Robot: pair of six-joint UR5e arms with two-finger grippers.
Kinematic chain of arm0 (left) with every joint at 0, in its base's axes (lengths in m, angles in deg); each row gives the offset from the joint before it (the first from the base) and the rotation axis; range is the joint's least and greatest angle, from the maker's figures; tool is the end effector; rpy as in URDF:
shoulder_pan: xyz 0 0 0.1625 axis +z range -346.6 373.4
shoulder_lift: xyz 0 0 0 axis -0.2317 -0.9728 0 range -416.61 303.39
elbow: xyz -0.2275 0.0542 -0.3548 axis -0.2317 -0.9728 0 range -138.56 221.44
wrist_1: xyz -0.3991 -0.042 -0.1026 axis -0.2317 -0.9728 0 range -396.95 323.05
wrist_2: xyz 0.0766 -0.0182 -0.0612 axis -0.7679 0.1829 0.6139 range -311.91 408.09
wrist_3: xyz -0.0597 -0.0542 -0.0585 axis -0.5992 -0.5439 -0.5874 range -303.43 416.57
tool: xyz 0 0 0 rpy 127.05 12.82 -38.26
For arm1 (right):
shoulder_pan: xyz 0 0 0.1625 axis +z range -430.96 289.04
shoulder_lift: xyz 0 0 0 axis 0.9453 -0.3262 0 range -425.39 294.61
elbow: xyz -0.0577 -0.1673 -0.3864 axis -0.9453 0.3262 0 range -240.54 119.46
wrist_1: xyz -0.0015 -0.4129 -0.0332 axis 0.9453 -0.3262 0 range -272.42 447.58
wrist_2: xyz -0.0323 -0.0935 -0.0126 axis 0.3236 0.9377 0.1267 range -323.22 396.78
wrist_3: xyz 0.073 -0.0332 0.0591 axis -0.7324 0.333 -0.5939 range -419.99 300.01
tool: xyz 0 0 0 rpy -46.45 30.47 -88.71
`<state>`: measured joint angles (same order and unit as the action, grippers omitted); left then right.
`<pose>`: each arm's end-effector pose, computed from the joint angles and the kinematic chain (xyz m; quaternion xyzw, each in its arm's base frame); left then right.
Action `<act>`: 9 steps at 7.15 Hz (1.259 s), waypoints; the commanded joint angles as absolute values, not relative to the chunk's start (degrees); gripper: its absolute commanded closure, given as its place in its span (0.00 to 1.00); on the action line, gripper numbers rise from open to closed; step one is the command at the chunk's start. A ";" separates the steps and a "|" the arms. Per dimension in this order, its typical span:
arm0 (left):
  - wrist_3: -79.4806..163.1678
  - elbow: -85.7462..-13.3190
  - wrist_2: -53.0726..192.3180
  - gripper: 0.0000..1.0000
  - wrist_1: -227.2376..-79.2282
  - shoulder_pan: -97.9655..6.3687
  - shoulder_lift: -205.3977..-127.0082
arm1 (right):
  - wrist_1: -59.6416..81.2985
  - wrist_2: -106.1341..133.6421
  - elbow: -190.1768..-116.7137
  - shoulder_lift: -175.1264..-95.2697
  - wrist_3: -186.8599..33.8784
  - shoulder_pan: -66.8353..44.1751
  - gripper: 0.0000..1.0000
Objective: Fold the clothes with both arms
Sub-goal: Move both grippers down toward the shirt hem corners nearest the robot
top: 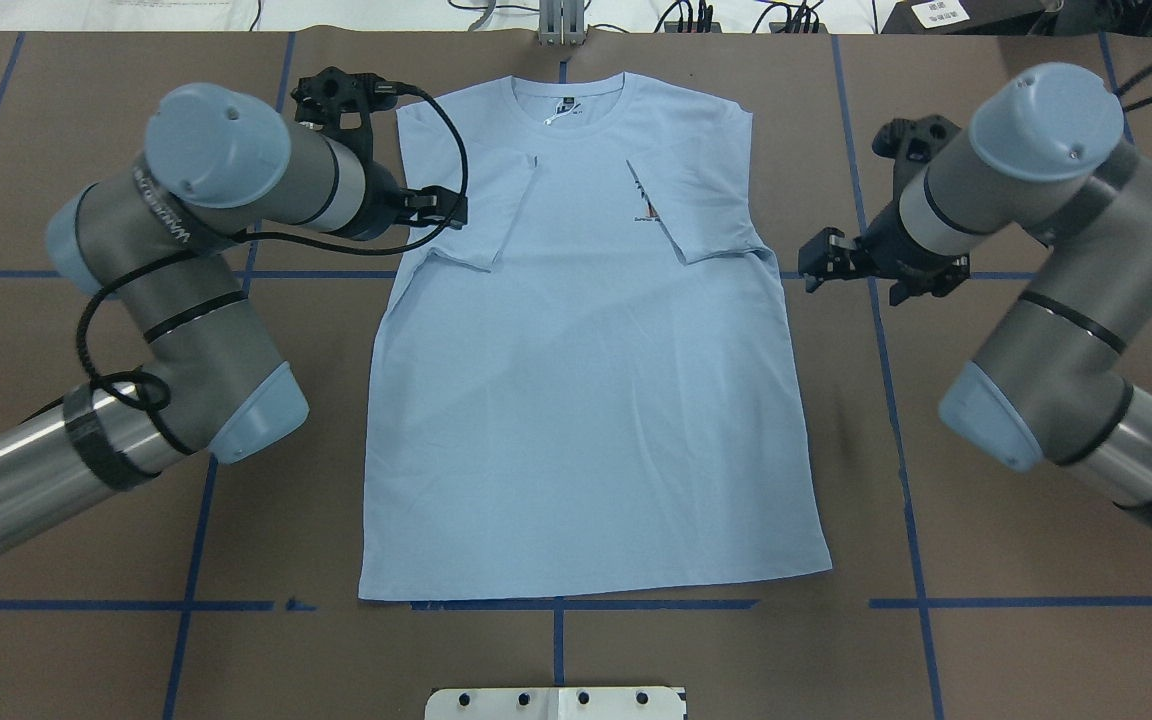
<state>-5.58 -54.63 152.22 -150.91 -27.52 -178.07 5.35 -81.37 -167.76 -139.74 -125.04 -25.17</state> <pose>0.4314 -0.5180 0.2446 0.1992 0.4783 -0.0346 0.8546 -0.3404 -0.4738 0.3606 0.0090 -0.4067 0.0814 0.9099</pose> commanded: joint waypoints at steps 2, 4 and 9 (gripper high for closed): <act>-4.15 -70.86 152.07 0.00 -147.52 -22.56 -165.44 | 24.02 -72.64 -179.61 -160.94 -141.58 -41.08 0.00; -4.07 -72.21 151.89 0.00 -147.52 -22.11 -164.28 | 26.23 -65.02 -179.81 -163.48 -145.15 -51.33 0.00; -4.16 -72.03 151.80 0.00 -147.52 -21.23 -164.36 | 13.03 -63.07 -178.05 -152.89 -146.74 -56.29 0.00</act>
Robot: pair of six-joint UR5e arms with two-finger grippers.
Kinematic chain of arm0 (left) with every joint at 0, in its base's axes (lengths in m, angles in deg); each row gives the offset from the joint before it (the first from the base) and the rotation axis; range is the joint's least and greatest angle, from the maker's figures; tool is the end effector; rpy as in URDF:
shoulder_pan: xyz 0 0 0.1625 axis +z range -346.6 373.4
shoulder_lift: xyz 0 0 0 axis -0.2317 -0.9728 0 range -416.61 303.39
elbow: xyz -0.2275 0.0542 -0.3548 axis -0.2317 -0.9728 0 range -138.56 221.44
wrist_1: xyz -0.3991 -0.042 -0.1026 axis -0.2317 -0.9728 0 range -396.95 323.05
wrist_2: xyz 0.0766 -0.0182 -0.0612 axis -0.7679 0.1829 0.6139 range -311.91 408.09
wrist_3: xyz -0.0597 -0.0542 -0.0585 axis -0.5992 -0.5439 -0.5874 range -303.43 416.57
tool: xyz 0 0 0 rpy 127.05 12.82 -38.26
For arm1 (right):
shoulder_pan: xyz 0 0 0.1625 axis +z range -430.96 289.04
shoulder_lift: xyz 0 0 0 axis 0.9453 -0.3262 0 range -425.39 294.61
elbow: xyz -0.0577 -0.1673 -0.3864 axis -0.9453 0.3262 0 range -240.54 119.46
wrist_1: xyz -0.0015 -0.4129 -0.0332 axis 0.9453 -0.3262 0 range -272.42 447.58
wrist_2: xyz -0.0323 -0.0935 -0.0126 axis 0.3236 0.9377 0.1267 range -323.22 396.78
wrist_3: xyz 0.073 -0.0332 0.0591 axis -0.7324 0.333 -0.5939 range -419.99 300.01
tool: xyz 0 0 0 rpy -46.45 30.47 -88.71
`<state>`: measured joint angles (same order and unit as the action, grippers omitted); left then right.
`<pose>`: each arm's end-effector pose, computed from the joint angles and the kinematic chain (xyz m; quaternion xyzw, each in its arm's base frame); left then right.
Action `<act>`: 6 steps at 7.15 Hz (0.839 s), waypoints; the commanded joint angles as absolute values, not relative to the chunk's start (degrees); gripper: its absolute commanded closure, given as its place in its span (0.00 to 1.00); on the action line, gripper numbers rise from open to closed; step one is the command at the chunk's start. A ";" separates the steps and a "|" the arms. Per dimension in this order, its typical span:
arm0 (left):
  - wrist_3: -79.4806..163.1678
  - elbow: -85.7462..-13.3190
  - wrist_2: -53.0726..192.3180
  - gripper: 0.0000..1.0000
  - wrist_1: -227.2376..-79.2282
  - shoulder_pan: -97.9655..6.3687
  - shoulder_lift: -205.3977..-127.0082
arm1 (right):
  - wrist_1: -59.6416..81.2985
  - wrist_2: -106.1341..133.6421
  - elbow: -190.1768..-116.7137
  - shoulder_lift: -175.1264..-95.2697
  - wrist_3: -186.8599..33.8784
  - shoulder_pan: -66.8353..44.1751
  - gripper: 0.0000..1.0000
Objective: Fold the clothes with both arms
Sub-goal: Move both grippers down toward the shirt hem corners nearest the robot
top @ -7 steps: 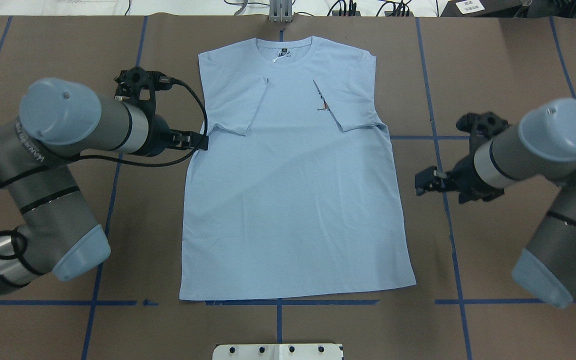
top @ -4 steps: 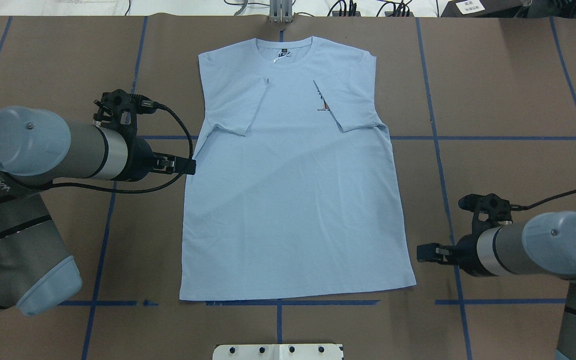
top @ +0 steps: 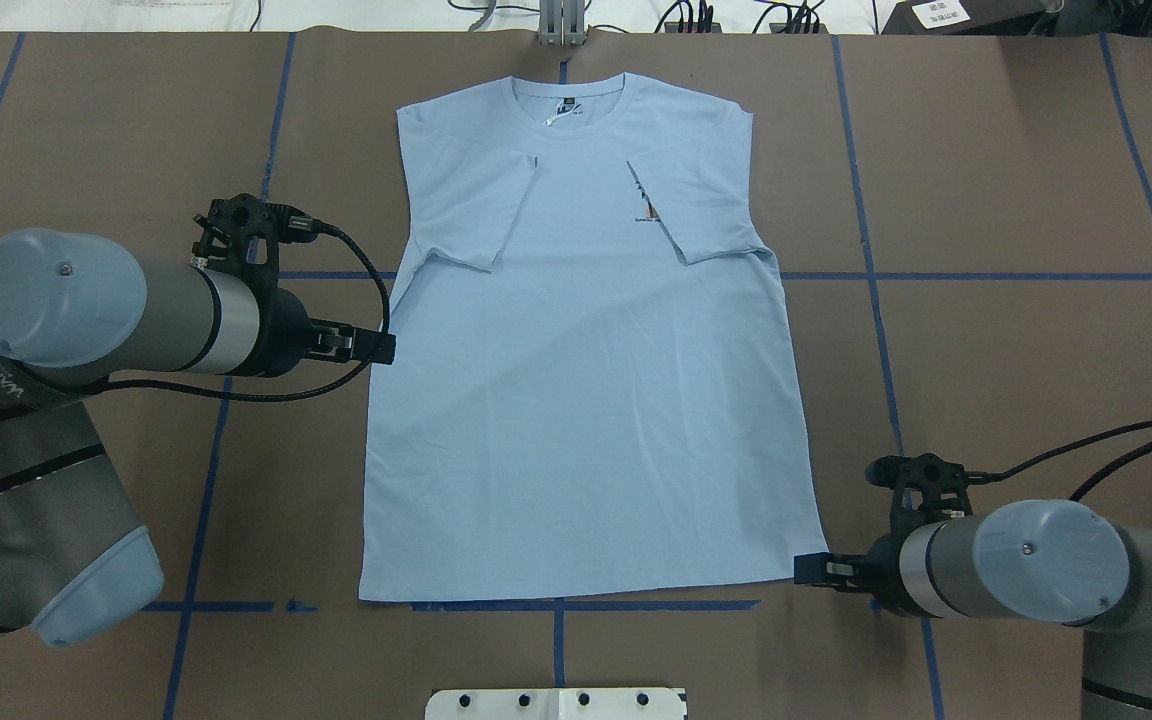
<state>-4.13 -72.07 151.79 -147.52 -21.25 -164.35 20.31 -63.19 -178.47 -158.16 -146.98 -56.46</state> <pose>0.3957 -0.4067 0.2665 0.1832 0.4868 0.0214 0.8538 -0.4300 -0.2311 0.4120 -0.0170 -0.4118 0.0560 0.9094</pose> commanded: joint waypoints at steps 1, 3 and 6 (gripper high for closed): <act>-3.98 -71.86 151.80 0.00 -147.52 -21.23 -164.19 | 12.00 -62.89 -176.39 -151.54 -146.56 -56.28 0.00; -4.07 -71.77 151.80 0.00 -147.61 -21.23 -164.45 | 12.08 -62.89 -175.33 -151.52 -146.04 -55.15 0.00; -3.98 -71.59 151.80 0.00 -147.61 -21.23 -164.45 | 12.43 -62.98 -174.80 -151.35 -145.95 -53.91 0.06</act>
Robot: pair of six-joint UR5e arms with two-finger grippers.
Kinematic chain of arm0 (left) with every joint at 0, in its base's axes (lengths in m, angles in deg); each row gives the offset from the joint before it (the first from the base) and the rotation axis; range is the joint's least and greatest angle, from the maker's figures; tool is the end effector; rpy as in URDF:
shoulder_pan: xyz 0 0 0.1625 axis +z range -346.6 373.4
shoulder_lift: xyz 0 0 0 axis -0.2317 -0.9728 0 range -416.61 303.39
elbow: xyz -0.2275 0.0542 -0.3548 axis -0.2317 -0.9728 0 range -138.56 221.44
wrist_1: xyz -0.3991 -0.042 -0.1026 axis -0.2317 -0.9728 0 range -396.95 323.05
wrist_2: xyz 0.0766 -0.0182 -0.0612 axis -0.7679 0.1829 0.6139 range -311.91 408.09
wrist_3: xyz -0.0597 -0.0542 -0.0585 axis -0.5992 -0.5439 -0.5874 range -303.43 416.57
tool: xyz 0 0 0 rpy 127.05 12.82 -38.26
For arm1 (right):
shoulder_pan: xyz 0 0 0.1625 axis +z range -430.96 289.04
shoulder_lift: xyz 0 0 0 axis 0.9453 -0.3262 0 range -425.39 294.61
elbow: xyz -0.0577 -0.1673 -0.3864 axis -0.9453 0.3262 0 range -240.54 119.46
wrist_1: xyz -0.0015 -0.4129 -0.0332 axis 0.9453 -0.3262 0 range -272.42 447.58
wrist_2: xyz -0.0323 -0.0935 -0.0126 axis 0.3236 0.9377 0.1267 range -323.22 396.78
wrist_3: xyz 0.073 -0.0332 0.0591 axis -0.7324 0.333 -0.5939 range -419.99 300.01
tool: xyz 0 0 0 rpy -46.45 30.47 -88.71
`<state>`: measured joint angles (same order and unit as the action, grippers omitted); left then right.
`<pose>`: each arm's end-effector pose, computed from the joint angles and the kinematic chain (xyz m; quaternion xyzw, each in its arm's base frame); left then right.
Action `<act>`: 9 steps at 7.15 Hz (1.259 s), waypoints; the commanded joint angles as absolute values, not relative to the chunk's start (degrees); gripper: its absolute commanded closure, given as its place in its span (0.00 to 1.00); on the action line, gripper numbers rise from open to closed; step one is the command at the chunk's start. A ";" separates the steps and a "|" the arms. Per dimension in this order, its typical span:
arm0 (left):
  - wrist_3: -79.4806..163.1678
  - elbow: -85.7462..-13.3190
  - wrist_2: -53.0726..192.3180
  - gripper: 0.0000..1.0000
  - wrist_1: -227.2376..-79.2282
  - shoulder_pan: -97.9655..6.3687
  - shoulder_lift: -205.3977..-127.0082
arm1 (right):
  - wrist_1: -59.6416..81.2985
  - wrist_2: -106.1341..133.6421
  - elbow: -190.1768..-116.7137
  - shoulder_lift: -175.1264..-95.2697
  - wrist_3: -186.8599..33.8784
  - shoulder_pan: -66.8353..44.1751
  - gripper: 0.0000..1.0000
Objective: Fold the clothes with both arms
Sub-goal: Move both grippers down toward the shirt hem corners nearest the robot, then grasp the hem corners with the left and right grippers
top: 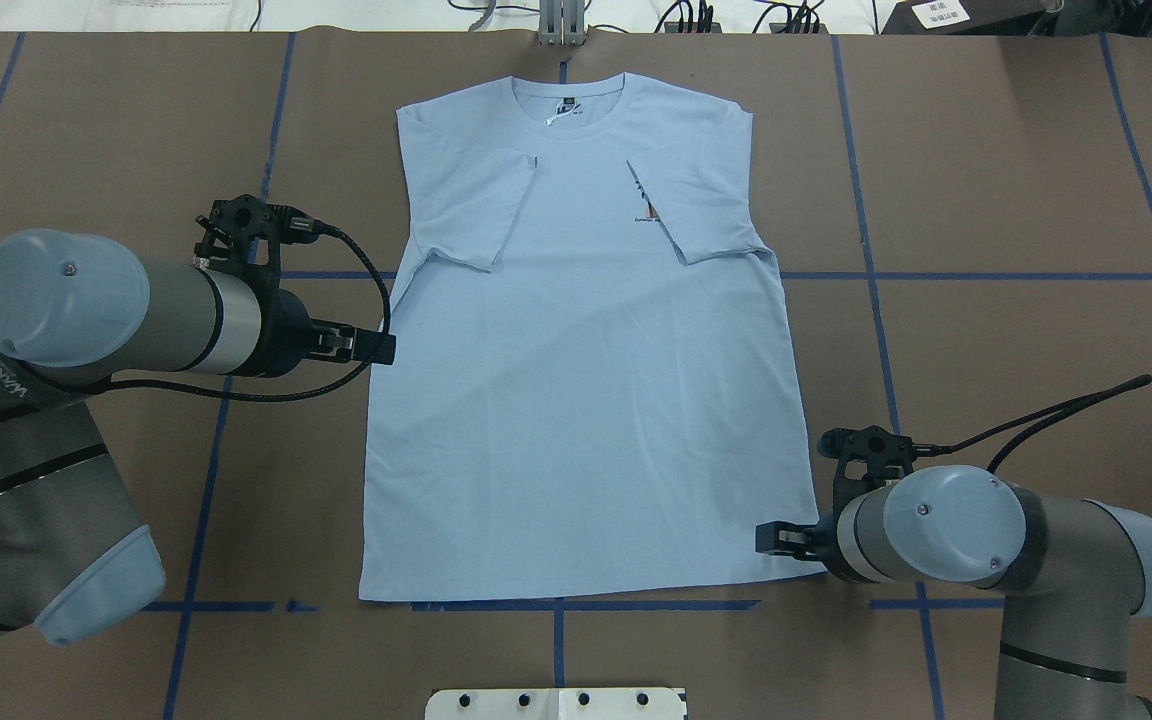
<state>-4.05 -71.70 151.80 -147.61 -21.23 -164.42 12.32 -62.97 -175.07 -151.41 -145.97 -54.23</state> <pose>0.3975 -0.4077 0.2684 0.1825 0.4855 0.0220 0.8547 -0.4588 -0.2595 0.4024 -0.0116 -0.3755 0.0714 0.9240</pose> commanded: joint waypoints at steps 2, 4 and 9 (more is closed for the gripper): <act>-3.89 -71.50 151.80 0.00 -147.61 -21.23 -164.54 | 12.43 -63.15 -174.36 -151.35 -145.95 -53.91 0.23; -3.55 -71.50 151.89 0.00 -147.61 -21.23 -164.36 | 12.43 -63.68 -174.88 -151.35 -146.03 -53.82 0.50; -3.54 -71.33 151.89 0.00 -147.61 -21.14 -164.36 | 12.43 -63.42 -175.76 -151.35 -146.12 -53.56 0.95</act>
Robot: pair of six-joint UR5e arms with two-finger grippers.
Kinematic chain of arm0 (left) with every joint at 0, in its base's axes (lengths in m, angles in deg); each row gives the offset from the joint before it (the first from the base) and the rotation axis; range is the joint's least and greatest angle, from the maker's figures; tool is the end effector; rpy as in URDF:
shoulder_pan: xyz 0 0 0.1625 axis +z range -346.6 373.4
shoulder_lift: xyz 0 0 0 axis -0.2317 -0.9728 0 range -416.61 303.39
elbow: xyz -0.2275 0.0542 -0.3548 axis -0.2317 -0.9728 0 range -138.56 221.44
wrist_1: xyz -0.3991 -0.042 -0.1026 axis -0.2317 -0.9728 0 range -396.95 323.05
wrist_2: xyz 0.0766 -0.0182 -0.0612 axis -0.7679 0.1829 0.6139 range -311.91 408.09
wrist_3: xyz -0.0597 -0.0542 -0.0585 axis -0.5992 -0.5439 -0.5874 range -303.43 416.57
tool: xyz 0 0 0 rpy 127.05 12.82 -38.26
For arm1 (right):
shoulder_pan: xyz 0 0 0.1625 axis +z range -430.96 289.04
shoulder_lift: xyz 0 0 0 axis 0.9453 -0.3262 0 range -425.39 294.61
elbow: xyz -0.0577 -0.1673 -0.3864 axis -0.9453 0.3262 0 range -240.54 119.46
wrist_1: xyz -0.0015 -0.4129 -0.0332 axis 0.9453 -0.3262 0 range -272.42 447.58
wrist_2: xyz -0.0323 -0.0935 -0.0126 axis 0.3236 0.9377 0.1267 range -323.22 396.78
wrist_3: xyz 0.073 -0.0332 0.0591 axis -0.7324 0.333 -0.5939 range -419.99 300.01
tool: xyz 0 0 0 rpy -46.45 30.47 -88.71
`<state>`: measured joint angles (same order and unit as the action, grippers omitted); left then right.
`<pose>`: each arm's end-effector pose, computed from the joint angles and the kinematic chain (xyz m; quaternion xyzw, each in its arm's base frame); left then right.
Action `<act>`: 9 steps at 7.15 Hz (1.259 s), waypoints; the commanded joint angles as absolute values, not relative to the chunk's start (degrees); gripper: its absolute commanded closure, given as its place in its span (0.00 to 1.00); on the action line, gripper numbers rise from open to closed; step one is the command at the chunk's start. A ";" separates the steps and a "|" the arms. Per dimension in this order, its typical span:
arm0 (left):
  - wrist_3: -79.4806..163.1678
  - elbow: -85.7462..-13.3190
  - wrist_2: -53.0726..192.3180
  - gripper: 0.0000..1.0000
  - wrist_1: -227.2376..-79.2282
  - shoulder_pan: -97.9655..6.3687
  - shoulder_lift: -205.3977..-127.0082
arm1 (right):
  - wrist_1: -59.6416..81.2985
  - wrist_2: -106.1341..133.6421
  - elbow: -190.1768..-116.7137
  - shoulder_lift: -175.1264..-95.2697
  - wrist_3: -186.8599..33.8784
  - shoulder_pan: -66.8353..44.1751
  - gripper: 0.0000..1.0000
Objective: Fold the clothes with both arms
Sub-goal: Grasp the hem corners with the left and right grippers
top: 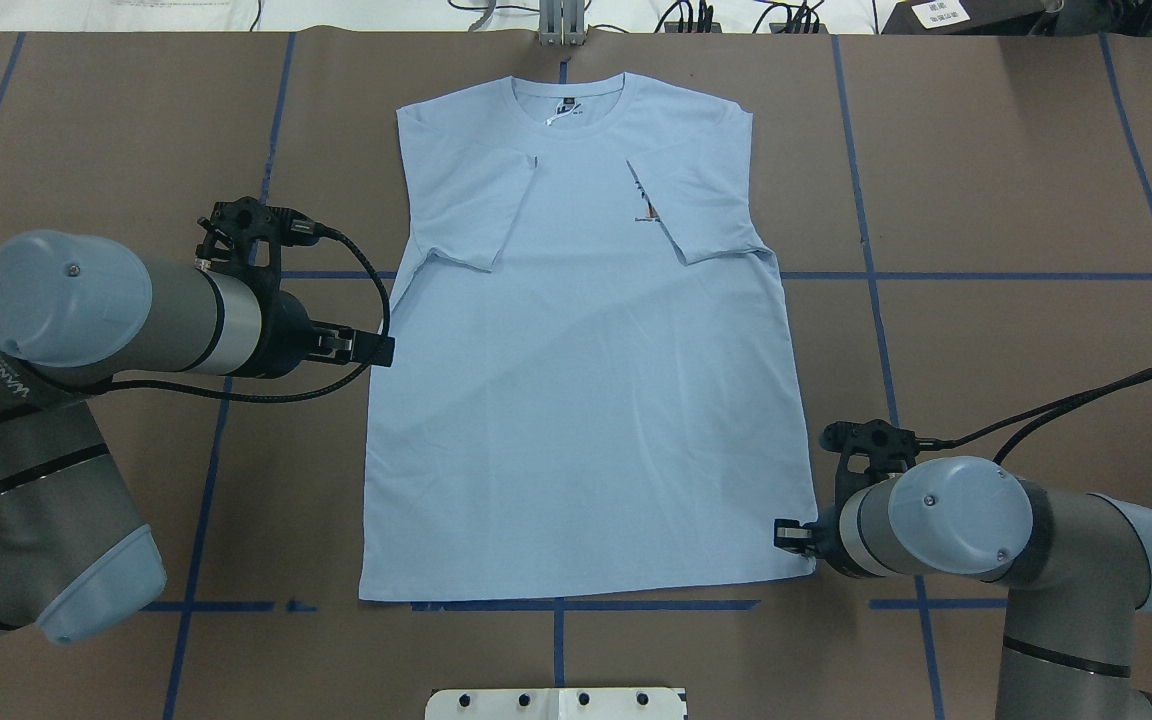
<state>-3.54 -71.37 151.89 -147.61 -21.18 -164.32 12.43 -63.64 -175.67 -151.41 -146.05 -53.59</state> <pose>0.3991 -0.4081 0.2718 0.1820 0.4825 0.0261 0.8564 -0.4542 -0.2629 0.3969 -0.0138 -0.3819 0.0742 0.9211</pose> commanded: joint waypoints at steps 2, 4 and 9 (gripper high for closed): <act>-4.94 -70.63 152.15 0.00 -147.52 -21.06 -164.36 | 12.43 -62.81 -177.25 -151.43 -146.91 -53.56 1.00; -18.15 -71.67 151.11 0.00 -147.43 -12.68 -161.57 | 12.52 -61.06 -177.87 -151.26 -147.00 -53.21 1.00; -36.05 -75.02 139.85 0.01 -135.75 3.10 -159.88 | 12.52 -59.46 -179.46 -151.26 -147.00 -53.12 1.00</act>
<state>-34.03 -74.31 140.44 -138.21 0.61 -159.92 12.51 -59.66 -179.57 -151.25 -147.03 -53.11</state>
